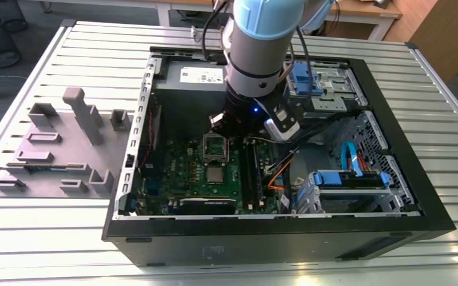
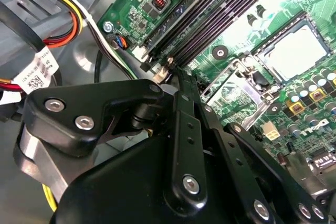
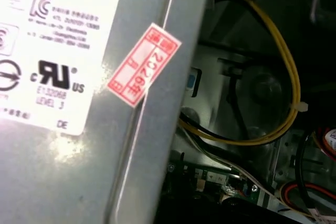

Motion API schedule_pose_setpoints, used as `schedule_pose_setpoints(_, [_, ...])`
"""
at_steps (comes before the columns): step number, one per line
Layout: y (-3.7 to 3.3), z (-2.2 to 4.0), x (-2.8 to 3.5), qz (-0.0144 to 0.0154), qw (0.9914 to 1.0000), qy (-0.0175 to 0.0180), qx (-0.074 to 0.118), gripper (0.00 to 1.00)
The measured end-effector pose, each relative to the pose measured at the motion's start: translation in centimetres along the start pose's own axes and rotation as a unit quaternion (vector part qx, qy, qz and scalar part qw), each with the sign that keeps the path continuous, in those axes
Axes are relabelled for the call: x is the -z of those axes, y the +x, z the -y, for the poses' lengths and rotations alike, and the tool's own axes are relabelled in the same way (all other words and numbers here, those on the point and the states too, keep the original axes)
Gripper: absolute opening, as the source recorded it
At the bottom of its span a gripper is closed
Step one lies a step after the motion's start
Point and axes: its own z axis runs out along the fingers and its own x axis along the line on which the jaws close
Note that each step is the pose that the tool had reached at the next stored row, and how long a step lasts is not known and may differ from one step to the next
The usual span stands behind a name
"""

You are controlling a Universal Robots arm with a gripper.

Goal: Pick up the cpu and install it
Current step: 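Close the cpu cover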

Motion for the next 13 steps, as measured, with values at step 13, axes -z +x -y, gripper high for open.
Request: schedule_pose_setpoints(13, [0.31, -0.10, -0.04, 0.0076, 0.99966, -0.0037, 0.025, 0.11])
